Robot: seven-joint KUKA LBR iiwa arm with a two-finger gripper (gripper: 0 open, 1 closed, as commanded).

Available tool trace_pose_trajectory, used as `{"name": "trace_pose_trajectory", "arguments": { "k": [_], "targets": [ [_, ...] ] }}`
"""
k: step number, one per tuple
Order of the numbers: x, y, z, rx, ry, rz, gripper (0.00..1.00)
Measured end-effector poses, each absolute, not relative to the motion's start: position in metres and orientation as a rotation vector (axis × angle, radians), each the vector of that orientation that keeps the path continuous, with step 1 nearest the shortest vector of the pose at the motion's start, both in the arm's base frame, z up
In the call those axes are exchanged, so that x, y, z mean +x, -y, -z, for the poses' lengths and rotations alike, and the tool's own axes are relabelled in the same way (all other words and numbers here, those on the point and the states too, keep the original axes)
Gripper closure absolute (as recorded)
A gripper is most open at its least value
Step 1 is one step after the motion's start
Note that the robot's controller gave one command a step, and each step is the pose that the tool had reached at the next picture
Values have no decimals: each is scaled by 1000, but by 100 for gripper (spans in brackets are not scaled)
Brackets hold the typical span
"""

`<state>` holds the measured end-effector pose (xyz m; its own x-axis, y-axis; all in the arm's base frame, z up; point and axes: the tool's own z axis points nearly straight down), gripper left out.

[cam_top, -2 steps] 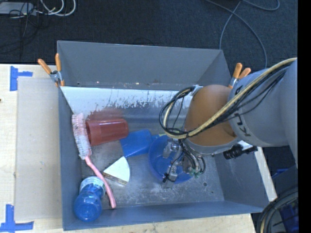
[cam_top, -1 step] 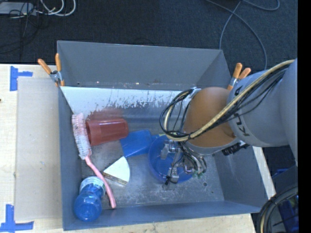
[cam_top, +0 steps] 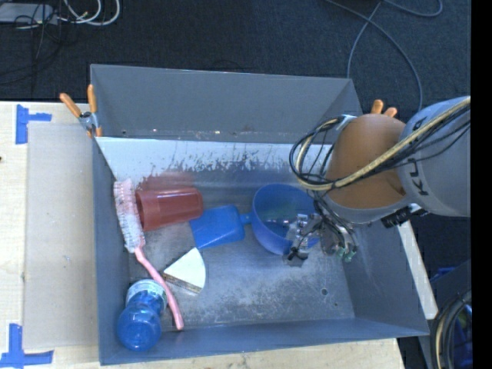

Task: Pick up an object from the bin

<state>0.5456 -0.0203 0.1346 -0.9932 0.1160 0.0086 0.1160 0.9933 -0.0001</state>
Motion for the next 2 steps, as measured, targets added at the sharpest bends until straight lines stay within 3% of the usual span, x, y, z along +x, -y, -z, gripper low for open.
{"name": "trace_pose_trajectory", "arguments": {
  "k": [2],
  "targets": [
    [542, 14, -130, -196, 3125, 1, 100]
  ]
}}
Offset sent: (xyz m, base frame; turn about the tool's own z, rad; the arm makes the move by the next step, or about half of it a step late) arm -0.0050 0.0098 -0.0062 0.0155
